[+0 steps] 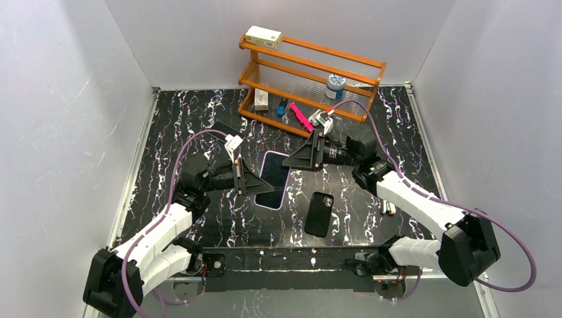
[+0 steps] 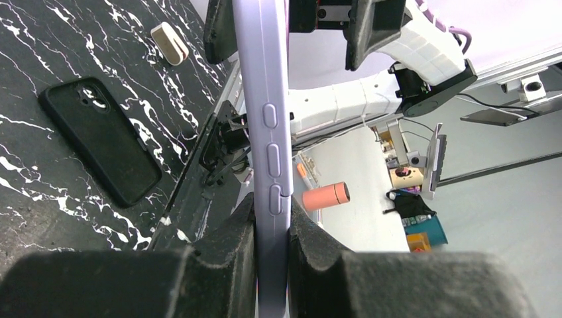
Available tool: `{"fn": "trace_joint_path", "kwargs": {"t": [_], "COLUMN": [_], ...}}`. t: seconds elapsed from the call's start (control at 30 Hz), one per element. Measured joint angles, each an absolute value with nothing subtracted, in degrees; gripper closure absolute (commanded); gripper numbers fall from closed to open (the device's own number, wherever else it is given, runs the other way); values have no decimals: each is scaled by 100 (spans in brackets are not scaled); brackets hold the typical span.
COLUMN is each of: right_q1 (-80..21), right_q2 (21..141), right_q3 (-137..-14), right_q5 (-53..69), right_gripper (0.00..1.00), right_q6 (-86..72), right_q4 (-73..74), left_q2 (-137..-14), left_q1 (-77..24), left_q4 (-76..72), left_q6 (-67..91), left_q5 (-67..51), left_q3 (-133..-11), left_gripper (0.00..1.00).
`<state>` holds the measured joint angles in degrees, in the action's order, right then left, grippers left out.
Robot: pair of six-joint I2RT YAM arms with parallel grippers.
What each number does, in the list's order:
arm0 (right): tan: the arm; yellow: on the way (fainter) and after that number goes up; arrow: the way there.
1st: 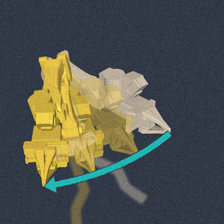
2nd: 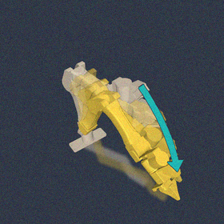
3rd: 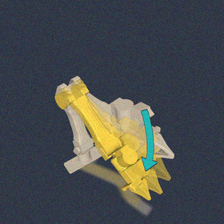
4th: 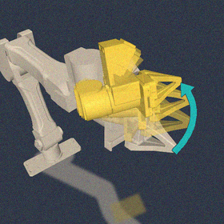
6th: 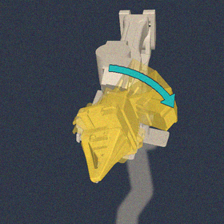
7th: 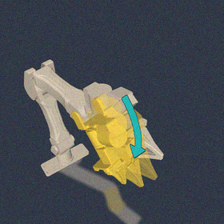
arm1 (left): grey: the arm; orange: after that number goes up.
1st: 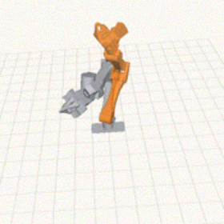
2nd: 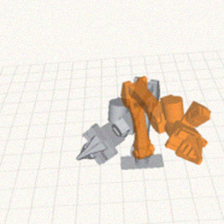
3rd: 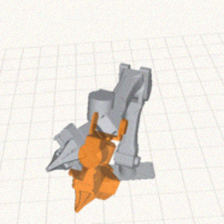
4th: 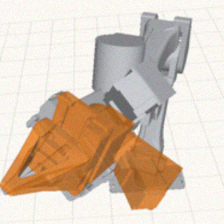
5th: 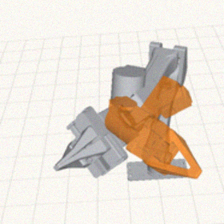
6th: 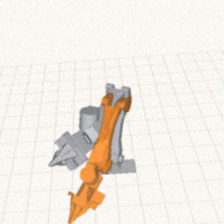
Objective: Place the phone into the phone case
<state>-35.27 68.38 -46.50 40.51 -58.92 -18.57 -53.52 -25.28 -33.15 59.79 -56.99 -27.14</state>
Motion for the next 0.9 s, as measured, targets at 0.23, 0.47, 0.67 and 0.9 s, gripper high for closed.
{"fn": "trace_joint_path", "kwargs": {"t": [0.23,0.47,0.67,0.9], "right_q1": [-3524,-3498,-3470,-3461], "right_q2": [7024,7026,7026,7026], "right_q3": [-4650,-4663,-4803,-4834], "right_q5": [4202,4178,4005,4060], "right_gripper": [76,99,99,99], "right_q6": [-6025,-5631,-5063,-4864], "right_q4": [-2132,-1874,-1341,-1212], "left_q2": [-5360,-5465,-5736,-5800], "left_q1": [-2532,-2532,-2550,-2563], "left_q4": [-3339,-2749,-1813,-1142], "left_q6": [6005,5546,4803,4659], "left_q5": [-5795,-5728,-5621,-5109], "left_q3": [-2659,-2803,-3201,-3374], "left_gripper": [100,100,78,47]}}
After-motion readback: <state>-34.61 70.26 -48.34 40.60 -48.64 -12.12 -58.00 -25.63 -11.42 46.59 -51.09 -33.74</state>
